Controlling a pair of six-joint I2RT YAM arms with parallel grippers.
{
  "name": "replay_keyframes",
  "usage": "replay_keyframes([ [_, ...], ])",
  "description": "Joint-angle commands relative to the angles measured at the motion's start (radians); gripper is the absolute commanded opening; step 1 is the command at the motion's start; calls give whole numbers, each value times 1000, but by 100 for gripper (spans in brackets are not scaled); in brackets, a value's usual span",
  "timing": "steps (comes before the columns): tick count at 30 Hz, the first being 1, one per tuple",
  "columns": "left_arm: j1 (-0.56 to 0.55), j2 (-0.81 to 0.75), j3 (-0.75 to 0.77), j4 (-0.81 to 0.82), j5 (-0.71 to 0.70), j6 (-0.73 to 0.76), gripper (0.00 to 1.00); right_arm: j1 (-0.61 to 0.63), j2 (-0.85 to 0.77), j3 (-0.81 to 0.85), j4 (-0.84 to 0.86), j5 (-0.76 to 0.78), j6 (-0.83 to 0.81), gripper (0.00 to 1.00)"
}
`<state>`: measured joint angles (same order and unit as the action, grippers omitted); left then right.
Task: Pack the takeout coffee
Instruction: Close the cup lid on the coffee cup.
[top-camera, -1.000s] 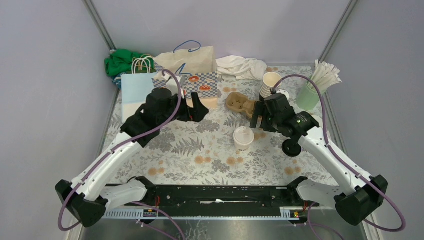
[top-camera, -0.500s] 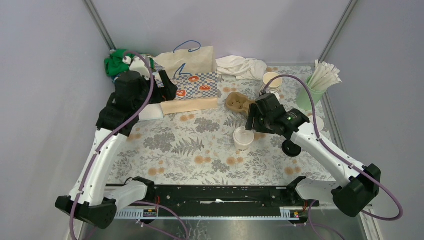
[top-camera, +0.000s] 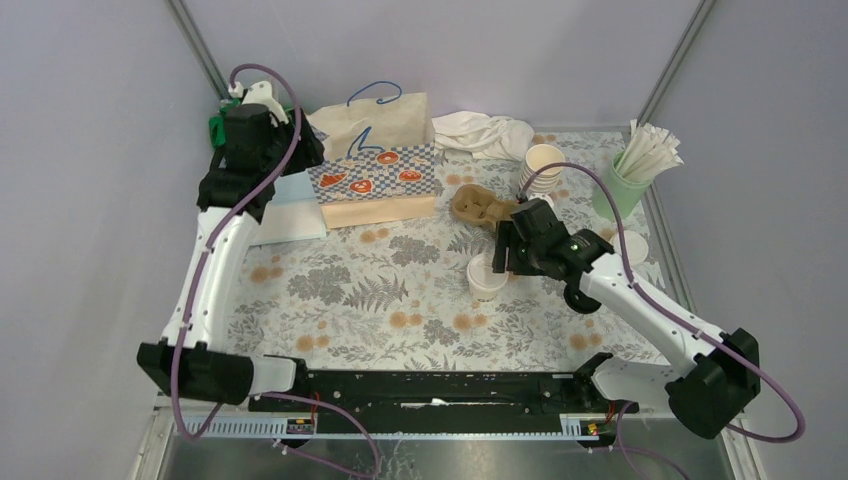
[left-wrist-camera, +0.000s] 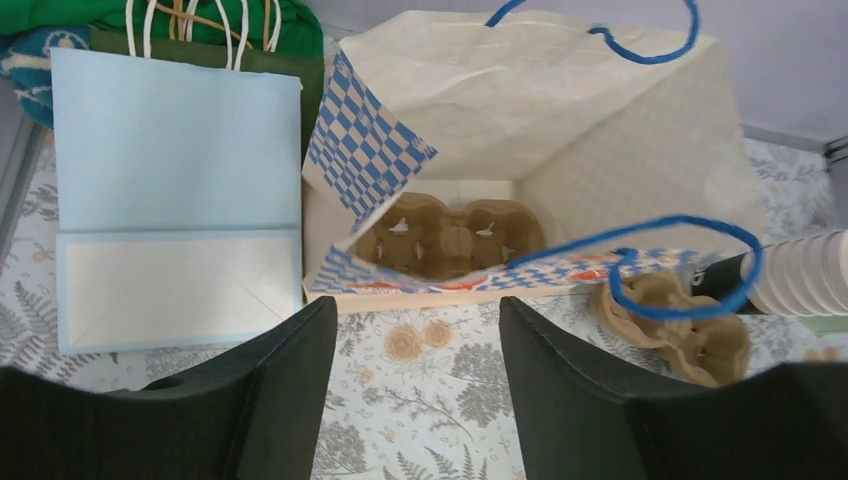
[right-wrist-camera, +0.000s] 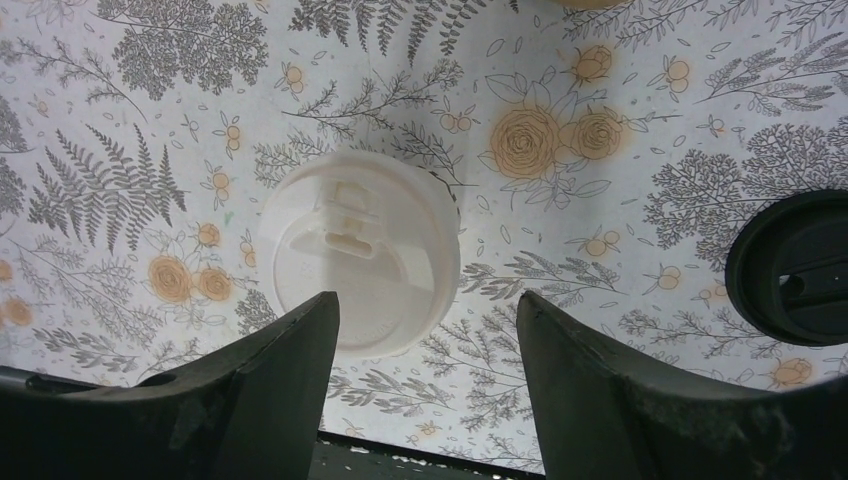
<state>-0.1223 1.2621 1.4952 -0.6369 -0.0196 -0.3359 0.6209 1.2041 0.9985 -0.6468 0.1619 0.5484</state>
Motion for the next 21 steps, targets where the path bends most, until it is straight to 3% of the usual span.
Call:
replay_keyframes([
  [1, 13, 102, 103, 57, 65, 63, 68, 4, -96, -24, 36, 7, -79, 71],
  [4, 13, 160, 136, 48, 61, 118, 81, 3, -113, -14, 17, 2, -98, 70],
  [10, 13, 275, 190, 5, -13, 158, 83, 4, -118, 19, -10, -3, -105, 69],
  [12, 13, 319, 213, -10, -33, 163, 81, 4, -124, 19, 3, -27, -105, 72],
  [15, 13, 379, 268, -51, -59, 169, 75, 3, -98, 45, -15, -35, -96, 98],
  [21, 13, 408, 333, -79, -53, 171, 54, 31, -26, 93, -45, -16, -84, 100],
])
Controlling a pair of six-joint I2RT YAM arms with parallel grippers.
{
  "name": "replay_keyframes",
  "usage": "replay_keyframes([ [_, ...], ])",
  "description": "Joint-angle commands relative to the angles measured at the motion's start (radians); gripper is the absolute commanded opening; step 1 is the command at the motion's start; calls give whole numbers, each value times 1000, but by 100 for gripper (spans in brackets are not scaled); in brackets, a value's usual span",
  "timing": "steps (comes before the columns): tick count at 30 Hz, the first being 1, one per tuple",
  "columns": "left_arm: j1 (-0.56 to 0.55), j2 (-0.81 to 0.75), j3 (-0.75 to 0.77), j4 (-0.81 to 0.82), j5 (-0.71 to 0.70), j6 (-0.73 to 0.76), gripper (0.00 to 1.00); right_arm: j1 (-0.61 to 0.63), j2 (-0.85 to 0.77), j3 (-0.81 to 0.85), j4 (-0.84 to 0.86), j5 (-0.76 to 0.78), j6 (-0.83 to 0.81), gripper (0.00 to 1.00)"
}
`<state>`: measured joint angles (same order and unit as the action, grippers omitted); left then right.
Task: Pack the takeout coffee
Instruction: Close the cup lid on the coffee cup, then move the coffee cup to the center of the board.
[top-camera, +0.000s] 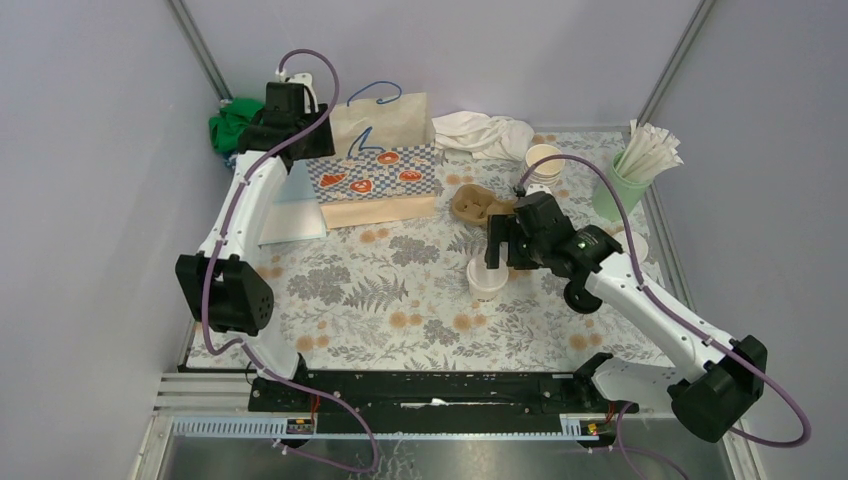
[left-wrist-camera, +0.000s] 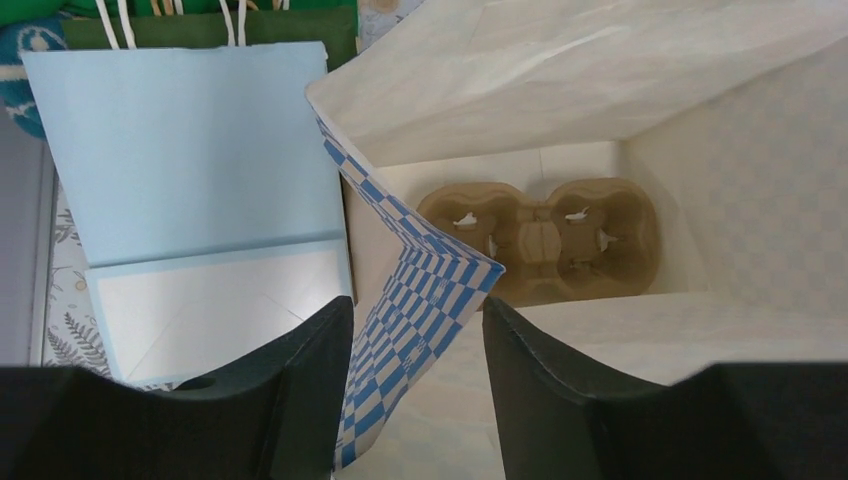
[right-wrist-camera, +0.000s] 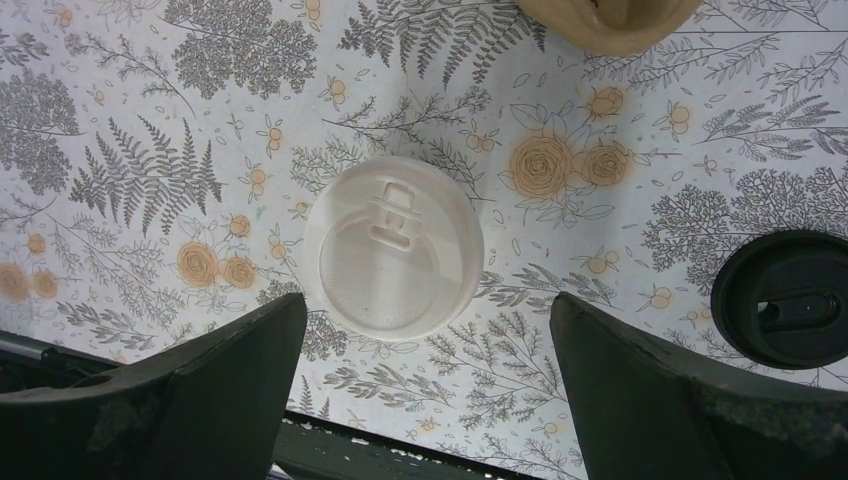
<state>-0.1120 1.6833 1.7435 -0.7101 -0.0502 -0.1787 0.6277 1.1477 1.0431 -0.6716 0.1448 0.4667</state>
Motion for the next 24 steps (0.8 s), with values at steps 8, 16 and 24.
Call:
replay_keyframes([
  [8, 3, 34, 130, -28, 59, -63, 8, 0, 34, 70, -67, 117, 16, 100],
  [16, 3, 79, 150, -2, 193, -236, 0, -71, -9, 45, -73, 91, 4, 100],
  [24, 3, -30, 67, -14, 252, -276, 0, -60, 15, 84, -119, -48, -60, 100],
])
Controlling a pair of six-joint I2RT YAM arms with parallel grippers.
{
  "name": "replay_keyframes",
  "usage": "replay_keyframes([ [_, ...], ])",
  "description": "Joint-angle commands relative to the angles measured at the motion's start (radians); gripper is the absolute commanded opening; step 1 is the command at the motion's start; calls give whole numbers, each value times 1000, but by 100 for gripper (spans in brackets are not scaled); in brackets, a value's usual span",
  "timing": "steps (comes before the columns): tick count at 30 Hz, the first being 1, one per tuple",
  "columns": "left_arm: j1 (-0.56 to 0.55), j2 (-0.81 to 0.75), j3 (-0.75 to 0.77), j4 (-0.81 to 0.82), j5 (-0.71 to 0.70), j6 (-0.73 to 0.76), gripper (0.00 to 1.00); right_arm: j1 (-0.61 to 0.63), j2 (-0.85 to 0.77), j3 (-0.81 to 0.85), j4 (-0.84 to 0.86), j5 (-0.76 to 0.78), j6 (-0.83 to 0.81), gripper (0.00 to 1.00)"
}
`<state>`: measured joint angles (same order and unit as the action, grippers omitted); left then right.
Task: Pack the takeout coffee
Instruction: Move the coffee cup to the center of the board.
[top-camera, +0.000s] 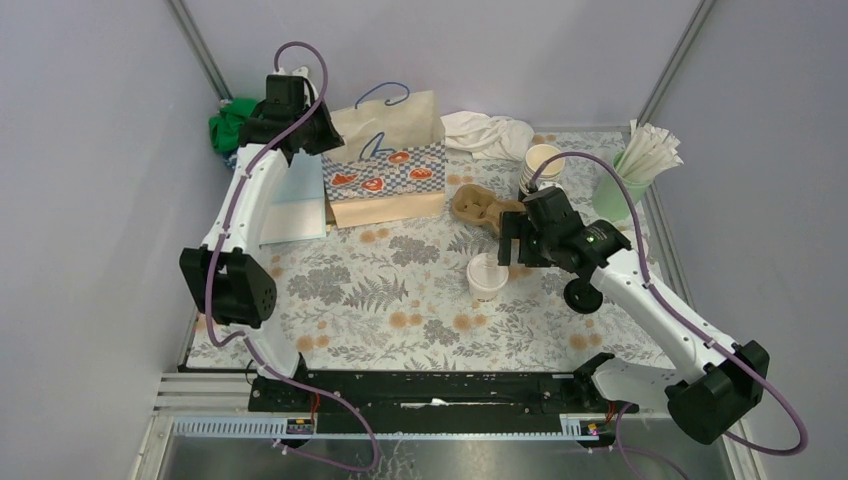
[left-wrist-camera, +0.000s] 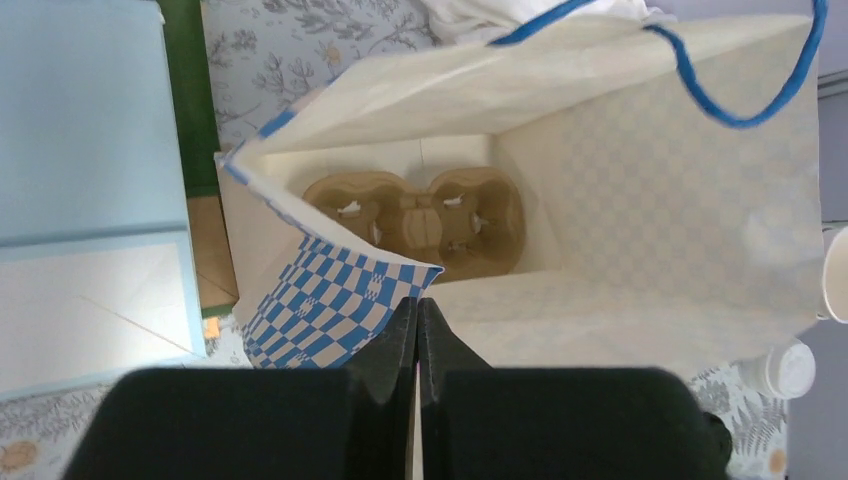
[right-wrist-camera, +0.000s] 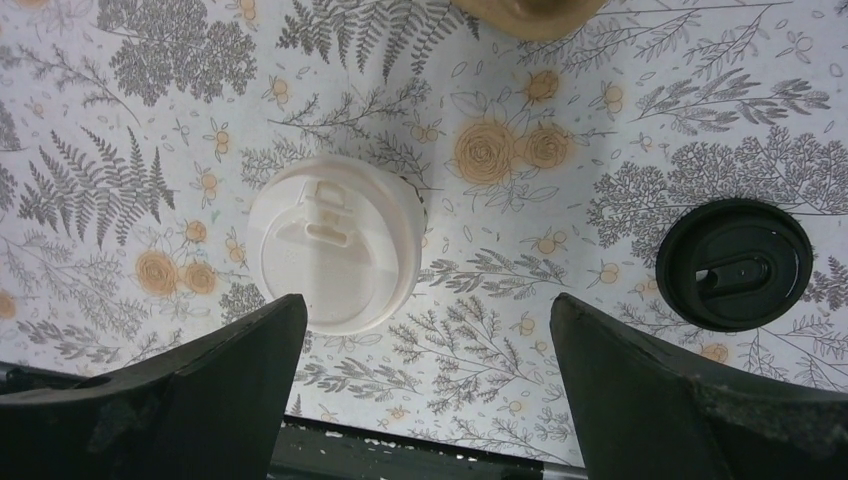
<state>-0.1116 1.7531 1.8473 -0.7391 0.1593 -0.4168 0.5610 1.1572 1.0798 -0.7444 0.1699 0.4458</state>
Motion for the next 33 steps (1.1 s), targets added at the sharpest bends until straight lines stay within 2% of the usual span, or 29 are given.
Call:
replay_keyframes([
  [1, 3, -117, -56, 14, 41, -37, 0, 11, 6, 48, -43, -82, -37, 100],
  [10, 4, -177, -137, 10, -9, -19, 2, 115, 82, 55, -10, -60, 14, 100],
  [12, 4, -176, -125, -2, -34, -10, 16, 129, 102, 69, -13, -42, 22, 100],
  [15, 5, -179, -96, -17, -51, 10, 48, 129, 94, 80, -20, 19, 40, 100],
  [17, 4, -192, -85, -24, -59, 22, 59, 126, 73, 77, -22, 56, 46, 100],
  [25, -33, -338, -98, -25, -32, 67, 77, 15, -4, 39, -35, 43, 57, 100],
  [30, -183, -437, -146, -15, -94, 85, 96, -41, -73, -8, -22, 90, 89, 100],
  [33, -312, -509, -228, 34, -144, 72, 99, -55, -113, -24, -19, 152, 119, 100],
])
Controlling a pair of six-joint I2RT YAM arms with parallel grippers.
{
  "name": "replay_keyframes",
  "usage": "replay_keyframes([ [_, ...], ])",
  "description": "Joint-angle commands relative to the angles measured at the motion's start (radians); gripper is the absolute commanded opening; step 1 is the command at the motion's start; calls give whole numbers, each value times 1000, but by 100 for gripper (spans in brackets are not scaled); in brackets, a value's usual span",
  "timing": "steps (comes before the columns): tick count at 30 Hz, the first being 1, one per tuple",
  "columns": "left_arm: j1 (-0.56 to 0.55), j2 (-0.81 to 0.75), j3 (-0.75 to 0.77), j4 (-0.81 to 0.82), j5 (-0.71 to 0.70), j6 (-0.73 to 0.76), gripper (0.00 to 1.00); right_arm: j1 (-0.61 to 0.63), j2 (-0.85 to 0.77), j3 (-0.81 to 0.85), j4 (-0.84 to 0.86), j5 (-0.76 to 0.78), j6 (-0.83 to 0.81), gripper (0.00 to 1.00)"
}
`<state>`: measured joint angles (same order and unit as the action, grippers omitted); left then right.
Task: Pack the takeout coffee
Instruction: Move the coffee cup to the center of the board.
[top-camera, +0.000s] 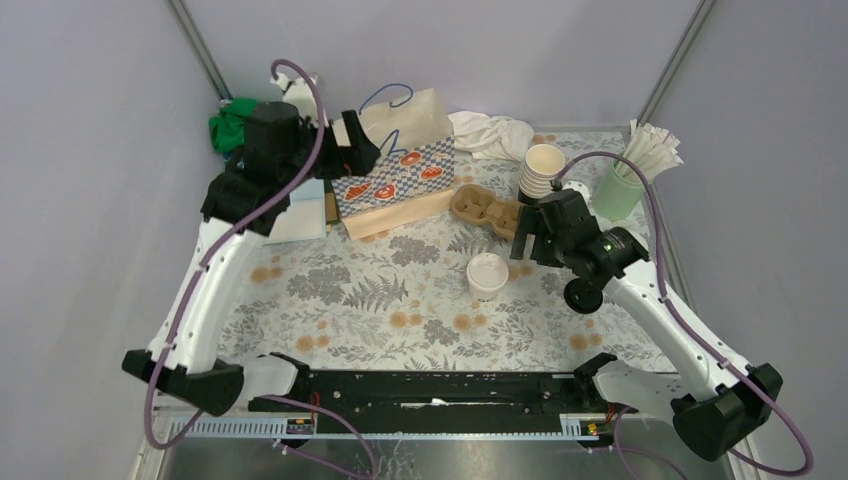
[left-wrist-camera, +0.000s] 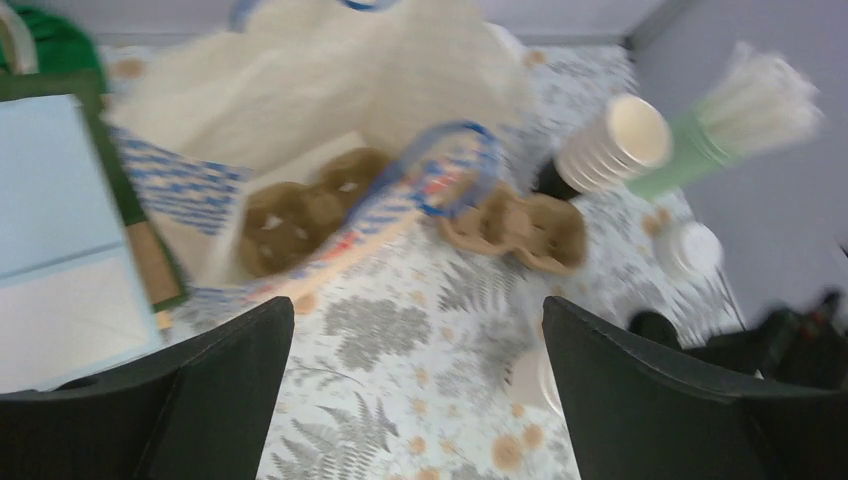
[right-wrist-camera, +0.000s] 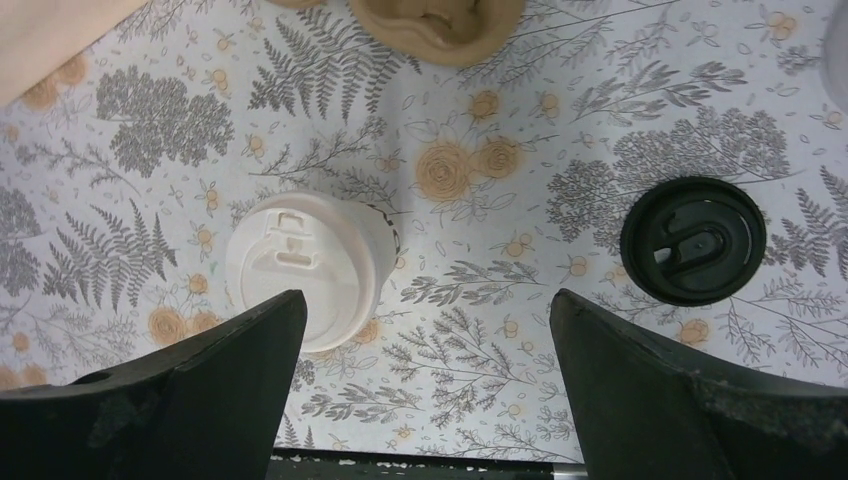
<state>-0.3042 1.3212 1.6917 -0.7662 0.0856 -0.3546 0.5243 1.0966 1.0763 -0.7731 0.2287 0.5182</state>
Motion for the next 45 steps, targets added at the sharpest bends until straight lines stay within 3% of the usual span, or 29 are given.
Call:
replay_keyframes([
  [1, -171, -98, -97, 78, -81, 6, 99, -18, -68, -26, 13, 116, 56, 100],
  [8, -485, -145, -274, 197, -189, -47, 99, -18, -204, -66, 52, 289, 101, 100],
  [16, -733, -3, -364, 310, -291, -60, 99, -19, -184, 11, 37, 350, 74, 98],
  [23, -810, 89, -485, 449, -319, -130, 99, -112, -60, 125, 60, 210, 56, 97],
  [27, -878, 97, -577, 517, -458, -205, 99, -154, -42, 116, 102, 141, 75, 97],
  [33, -968, 59, -819, 786, -567, -297, 99, -192, -55, 68, 157, 97, 99, 97],
  [40, -994, 99, -1024, 1156, -583, -262, 99, -254, 2, 91, 196, 54, 98, 97],
  [45, -994, 195, -1096, 1408, -587, -203, 99, -285, 60, 158, 219, 64, 136, 88],
])
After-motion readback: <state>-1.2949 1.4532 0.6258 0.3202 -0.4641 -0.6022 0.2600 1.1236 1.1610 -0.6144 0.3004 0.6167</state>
